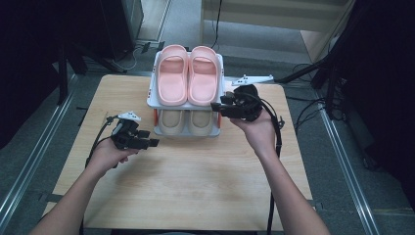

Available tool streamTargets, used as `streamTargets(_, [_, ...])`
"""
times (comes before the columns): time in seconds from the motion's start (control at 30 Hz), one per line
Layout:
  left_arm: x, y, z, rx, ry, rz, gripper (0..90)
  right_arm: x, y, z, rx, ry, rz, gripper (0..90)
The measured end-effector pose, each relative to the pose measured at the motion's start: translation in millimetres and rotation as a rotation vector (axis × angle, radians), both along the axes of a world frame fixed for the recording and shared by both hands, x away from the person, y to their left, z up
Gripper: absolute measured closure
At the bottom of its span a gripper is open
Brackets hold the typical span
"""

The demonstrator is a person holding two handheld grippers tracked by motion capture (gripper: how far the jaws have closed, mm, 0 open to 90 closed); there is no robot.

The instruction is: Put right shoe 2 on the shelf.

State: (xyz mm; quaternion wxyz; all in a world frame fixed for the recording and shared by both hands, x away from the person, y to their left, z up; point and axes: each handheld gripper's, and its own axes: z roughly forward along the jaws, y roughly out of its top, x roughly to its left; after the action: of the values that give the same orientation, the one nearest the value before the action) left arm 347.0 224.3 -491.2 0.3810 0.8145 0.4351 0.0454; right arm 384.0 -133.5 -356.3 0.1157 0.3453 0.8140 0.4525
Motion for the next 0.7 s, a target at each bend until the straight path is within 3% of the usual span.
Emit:
streamTargets(0.47, [-0.2,-0.4,-0.7,0.008,0.0,-0.001,39.2,-27.9,-6.5,-27.7,0.003,0.003,0.014,52.9])
streamTargets(0.7, [-0.6,-1.3,-0.8,0.012,-0.005,-0.003,39.1,-35.6,-11.5,-48.9,-0.003,-0.002,0.017,52.9])
